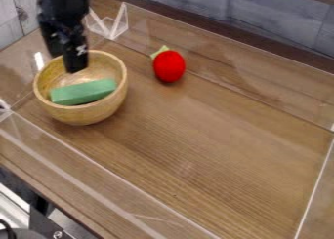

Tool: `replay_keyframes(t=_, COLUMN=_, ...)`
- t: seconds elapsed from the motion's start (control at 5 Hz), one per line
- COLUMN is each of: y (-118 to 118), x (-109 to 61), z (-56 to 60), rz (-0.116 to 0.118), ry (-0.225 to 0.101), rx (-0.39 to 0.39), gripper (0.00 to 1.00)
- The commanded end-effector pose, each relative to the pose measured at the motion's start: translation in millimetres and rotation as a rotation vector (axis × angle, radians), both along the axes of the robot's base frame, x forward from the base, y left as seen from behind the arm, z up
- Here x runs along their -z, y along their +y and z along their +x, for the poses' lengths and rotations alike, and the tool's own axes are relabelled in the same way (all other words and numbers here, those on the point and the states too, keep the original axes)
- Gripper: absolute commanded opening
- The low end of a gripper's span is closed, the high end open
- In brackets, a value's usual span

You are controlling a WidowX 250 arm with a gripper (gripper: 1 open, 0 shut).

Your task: Remove the green stick from the brown bowl and put it on the table

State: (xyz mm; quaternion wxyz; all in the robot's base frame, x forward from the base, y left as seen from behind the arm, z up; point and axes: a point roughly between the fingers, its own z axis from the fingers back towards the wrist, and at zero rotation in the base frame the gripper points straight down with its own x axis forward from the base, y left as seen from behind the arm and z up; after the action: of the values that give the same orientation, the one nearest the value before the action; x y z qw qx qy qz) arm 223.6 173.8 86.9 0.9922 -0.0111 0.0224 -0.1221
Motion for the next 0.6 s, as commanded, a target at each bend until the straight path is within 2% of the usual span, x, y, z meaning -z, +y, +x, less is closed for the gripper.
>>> replay_keyframes(t=0.0, y=27.8, x=6.3, z=9.0, rz=0.045, ry=-0.067, rx=0.039, gripper=1.00)
replay_keyframes(t=0.4, y=21.1, x=14.8, z=20.1, rz=0.032, ry=-0.094, rx=0.017, gripper=1.00)
